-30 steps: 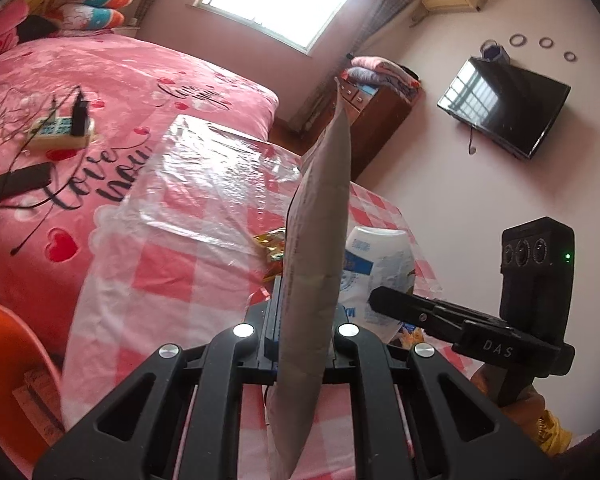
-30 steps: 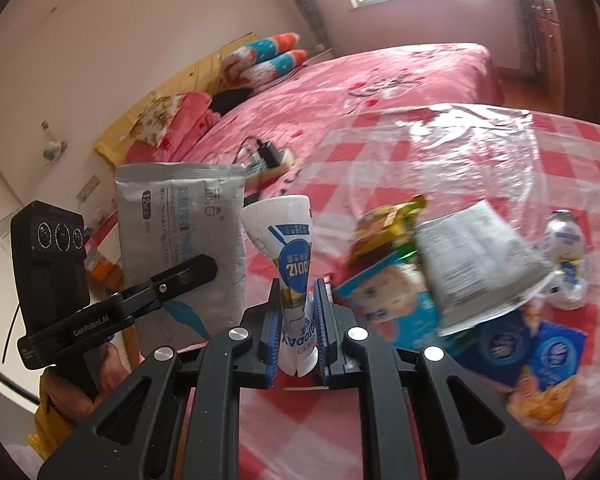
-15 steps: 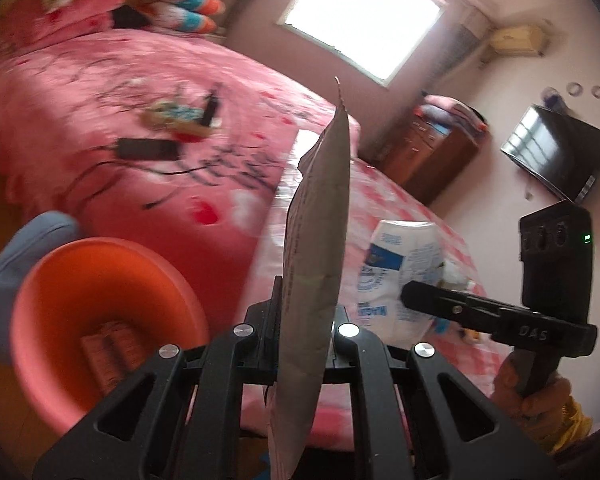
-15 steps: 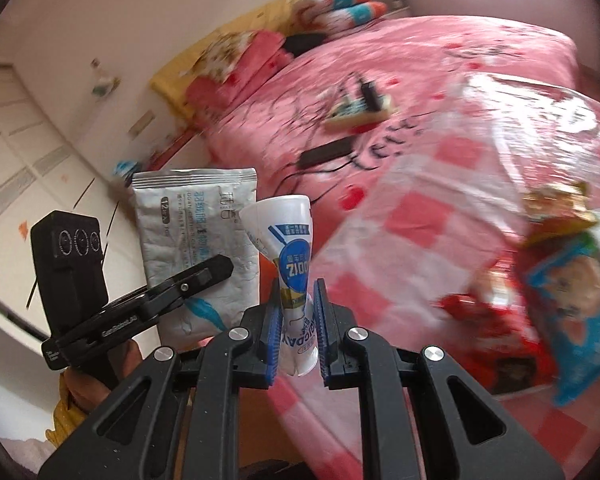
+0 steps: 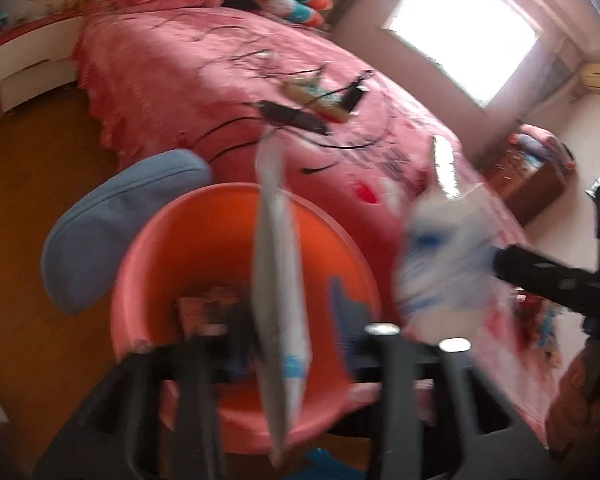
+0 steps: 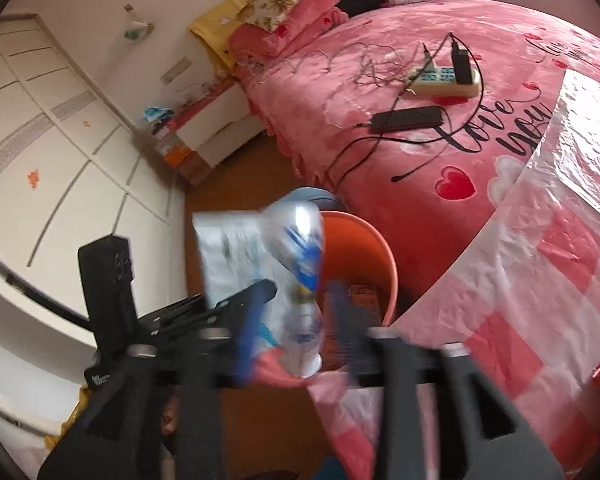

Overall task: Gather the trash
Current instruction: 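Carry both items to the orange bucket and open both tools, then move both tools back to the remaining trash pile on the bed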

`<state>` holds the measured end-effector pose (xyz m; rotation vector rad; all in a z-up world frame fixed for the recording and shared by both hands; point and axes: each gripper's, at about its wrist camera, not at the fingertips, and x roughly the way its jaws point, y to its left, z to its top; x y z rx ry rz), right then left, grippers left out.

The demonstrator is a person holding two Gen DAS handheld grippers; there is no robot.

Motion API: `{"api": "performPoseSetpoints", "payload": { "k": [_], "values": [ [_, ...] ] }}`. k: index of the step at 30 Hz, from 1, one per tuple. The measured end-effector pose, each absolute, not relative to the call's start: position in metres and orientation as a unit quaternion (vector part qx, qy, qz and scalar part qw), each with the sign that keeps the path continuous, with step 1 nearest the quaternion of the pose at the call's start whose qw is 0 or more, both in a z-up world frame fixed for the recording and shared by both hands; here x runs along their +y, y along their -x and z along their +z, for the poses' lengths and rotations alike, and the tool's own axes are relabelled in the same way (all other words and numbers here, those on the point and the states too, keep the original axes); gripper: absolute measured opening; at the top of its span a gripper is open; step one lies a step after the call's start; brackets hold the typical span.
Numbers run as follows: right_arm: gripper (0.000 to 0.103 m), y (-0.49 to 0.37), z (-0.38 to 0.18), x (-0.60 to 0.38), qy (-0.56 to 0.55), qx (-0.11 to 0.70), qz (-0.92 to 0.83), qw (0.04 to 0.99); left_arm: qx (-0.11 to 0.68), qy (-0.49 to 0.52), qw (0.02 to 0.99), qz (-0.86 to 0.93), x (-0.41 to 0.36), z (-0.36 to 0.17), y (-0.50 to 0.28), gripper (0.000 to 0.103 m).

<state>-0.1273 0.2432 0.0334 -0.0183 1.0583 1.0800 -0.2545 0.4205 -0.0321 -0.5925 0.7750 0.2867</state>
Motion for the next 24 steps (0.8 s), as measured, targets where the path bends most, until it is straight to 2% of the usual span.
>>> {"api": "performPoseSetpoints", "payload": {
  "k": [1, 2, 4, 8, 14, 20, 24],
  "values": [
    [0.071, 0.126, 0.032, 0.241, 0.006, 0.48, 0.485, 0.731, 0.366, 0.283, 0.873, 0.155, 0.423, -0.035, 0.257, 0.077],
    [0.077, 0.124, 0.03, 0.237, 0.005, 0.478, 0.481, 0.735, 0.361, 0.282, 0.874, 0.165, 0.426, -0.038, 0.261, 0.077],
    [0.08, 0.123, 0.03, 0.228, 0.01, 0.471, 0.466, 0.749, 0.358, 0.275, 0.876, 0.173, 0.428, -0.041, 0.265, 0.082],
    [0.089, 0.121, 0.038, 0.202, 0.0, 0.441, 0.448, 0.777, 0.343, 0.264, 0.882, 0.186, 0.427, -0.043, 0.273, 0.084],
    [0.094, 0.127, 0.05, 0.166, -0.022, 0.388, 0.445, 0.807, 0.294, 0.245, 0.907, 0.176, 0.413, -0.033, 0.273, 0.087],
    [0.098, 0.136, 0.059, 0.134, -0.017, 0.331, 0.435, 0.837, 0.24, 0.243, 0.927, 0.154, 0.397, -0.019, 0.278, 0.087],
    [0.098, 0.139, 0.062, 0.118, -0.002, 0.312, 0.412, 0.856, 0.243, 0.254, 0.926, 0.136, 0.384, -0.013, 0.271, 0.087]
  ]
}}
